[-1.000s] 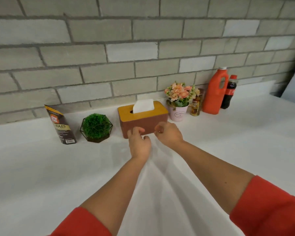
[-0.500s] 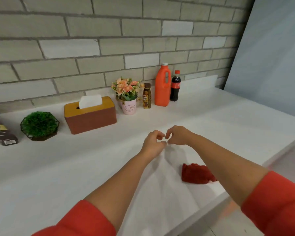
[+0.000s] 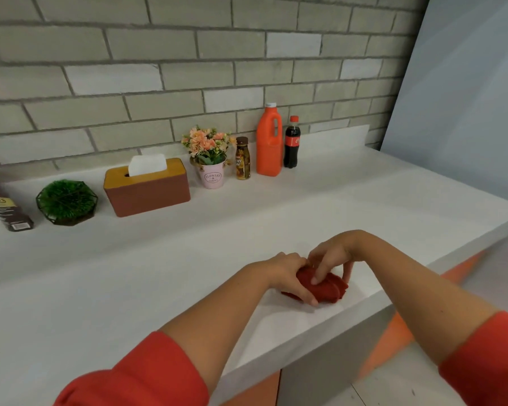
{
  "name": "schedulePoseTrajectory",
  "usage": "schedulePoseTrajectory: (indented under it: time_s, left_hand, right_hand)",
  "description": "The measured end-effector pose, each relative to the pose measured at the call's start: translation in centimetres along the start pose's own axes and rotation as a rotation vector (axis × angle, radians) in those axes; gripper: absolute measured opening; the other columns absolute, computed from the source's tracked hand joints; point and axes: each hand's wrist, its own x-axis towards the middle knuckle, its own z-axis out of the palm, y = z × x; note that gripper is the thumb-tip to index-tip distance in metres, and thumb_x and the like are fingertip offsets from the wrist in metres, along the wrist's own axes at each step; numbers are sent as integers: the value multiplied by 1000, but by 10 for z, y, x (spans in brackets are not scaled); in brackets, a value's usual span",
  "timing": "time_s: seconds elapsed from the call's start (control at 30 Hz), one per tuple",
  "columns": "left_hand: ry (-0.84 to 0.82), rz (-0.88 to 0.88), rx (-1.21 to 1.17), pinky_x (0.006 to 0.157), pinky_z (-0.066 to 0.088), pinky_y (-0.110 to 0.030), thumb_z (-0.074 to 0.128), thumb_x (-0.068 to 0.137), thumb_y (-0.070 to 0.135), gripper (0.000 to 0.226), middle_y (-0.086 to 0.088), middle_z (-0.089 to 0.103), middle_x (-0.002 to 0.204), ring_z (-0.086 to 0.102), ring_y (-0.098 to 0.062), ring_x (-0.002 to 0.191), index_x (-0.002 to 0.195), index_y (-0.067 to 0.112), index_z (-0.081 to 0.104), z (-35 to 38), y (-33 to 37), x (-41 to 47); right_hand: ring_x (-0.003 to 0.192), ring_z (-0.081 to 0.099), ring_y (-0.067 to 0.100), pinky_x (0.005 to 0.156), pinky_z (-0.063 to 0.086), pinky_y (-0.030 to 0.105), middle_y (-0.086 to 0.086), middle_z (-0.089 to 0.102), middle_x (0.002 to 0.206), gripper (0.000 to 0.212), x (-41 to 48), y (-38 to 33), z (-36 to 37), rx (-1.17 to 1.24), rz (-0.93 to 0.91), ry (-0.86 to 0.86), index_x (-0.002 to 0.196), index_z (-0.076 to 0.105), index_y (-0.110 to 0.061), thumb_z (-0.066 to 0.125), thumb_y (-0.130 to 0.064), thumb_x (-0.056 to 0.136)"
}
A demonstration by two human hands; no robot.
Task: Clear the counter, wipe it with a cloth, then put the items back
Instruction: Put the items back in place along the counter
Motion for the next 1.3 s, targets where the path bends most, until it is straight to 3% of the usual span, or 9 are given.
schedulePoseTrajectory:
  time_s: [0.1, 0.2, 0.33, 0.5, 0.67, 0.83, 1.0, 1.2, 1.3]
  left_hand:
    - [10, -11, 17, 91, 47, -34, 74, 69, 52, 64, 5, 51, 111, 47, -18, 106, 123, 25, 51, 6, 5, -5]
    - [37, -20, -67, 86, 49, -30, 77, 70, 43, 64, 3, 56, 115, 54, -19, 104, 125, 23, 50, 13, 8, -15]
    - [51, -60, -156, 92, 50, -32, 78, 70, 39, 67, 1, 57, 122, 56, -20, 108, 129, 23, 50, 16, 1, -40]
    - [90, -132, -185, 93, 50, -31, 78, 71, 38, 65, 2, 56, 122, 56, -18, 109, 128, 24, 50, 4, -30, -91]
    - [184, -249, -264, 88, 51, -29, 80, 67, 37, 63, 6, 57, 113, 57, -17, 104, 123, 26, 53, 1, -80, -166]
    - [253, -384, -297, 90, 51, -31, 81, 67, 35, 65, 5, 57, 112, 57, -18, 105, 124, 23, 53, 12, -136, -268]
    - [319, -500, -313, 87, 49, -27, 80, 69, 33, 64, 6, 54, 109, 54, -16, 100, 125, 22, 52, 28, -186, -380]
    - [433, -670, -263, 76, 43, -24, 81, 69, 32, 59, 3, 55, 103, 52, -15, 92, 120, 16, 56, 45, -240, -492]
    - [488, -750, -239, 82, 45, -25, 81, 68, 29, 69, -3, 57, 119, 53, -19, 102, 128, 17, 50, 51, -266, -535]
  right_hand:
    - [118, 55, 24, 89, 55, 43, 7, 49, 133, 61, -4, -4, 7, -28, -10, -63, 129, 46, -18, 77, -21, 76]
    - [114, 60, 28, 89, 55, 40, 9, 57, 129, 60, -5, -11, 16, -70, -30, -120, 126, 52, -16, 79, -16, 72]
    - [108, 62, 28, 82, 55, 34, 10, 63, 116, 48, -6, -31, 27, -41, -71, -194, 126, 55, -9, 70, -8, 80]
    - [93, 63, 19, 78, 56, 31, 4, 63, 103, 39, -6, -80, 42, -9, -171, -211, 120, 55, -12, 67, -8, 83]
    - [92, 63, 22, 81, 54, 34, 6, 64, 103, 41, -4, -161, 71, -28, -291, -219, 121, 55, -9, 67, -7, 83]
    - [91, 63, 20, 74, 56, 28, 5, 63, 102, 45, -8, -263, 129, -95, -394, -264, 125, 53, -8, 68, -7, 82]
    - [100, 62, 24, 84, 54, 34, 8, 62, 112, 48, -20, -364, 196, -152, -494, -285, 125, 54, -11, 70, -9, 80]
    - [102, 57, 22, 81, 54, 30, 3, 52, 120, 58, -32, -463, 267, -131, -689, -130, 125, 50, -19, 77, -20, 75]
    - [104, 54, 23, 83, 51, 31, 3, 50, 122, 62, -30, -501, 297, -68, -774, -43, 123, 46, -19, 80, -25, 72]
